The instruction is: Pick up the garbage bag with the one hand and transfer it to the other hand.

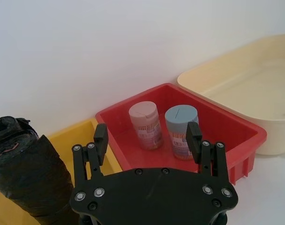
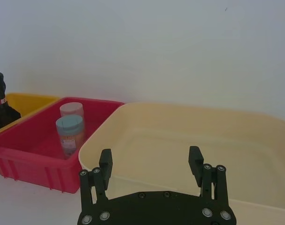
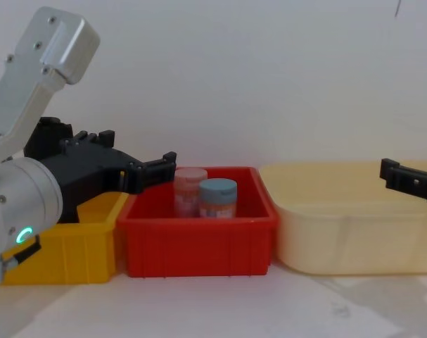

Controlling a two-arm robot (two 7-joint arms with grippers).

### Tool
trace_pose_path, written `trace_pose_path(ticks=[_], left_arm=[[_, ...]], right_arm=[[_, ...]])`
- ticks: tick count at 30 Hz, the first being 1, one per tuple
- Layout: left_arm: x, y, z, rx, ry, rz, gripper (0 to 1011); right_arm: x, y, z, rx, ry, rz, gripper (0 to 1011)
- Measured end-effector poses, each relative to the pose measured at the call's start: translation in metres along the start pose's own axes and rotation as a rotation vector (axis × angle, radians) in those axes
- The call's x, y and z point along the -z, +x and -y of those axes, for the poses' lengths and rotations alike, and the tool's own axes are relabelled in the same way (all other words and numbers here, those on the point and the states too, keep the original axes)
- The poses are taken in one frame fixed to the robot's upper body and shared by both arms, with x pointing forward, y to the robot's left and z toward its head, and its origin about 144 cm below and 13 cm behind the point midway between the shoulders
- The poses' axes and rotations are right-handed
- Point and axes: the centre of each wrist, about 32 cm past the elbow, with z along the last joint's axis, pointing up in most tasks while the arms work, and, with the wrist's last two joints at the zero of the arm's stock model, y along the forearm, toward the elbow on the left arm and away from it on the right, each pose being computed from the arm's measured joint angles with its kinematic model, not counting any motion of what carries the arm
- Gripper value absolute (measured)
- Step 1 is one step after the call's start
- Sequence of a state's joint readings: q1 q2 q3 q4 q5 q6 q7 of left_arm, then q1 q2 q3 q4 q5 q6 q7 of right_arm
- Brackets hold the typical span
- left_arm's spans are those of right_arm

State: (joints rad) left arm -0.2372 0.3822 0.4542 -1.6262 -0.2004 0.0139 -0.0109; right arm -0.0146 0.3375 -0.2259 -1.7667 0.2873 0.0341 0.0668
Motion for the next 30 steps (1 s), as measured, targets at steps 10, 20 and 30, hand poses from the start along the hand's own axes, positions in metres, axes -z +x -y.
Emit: trace_pose_path(ticks=[10, 20, 30], left_arm=[[0.0, 0.0, 0.0, 0.0, 0.0, 0.0, 1001], [0.0, 0.0, 0.0, 0.0, 0.0, 0.0, 1001], [0.0, 0.0, 0.0, 0.0, 0.0, 0.0, 1001]], right_arm=[[0.0, 0.0, 0.0, 0.0, 0.0, 0.0, 1000], [0.0, 0.0, 0.0, 0.0, 0.0, 0.0, 1000], [0.0, 0.0, 0.0, 0.0, 0.0, 0.0, 1000]])
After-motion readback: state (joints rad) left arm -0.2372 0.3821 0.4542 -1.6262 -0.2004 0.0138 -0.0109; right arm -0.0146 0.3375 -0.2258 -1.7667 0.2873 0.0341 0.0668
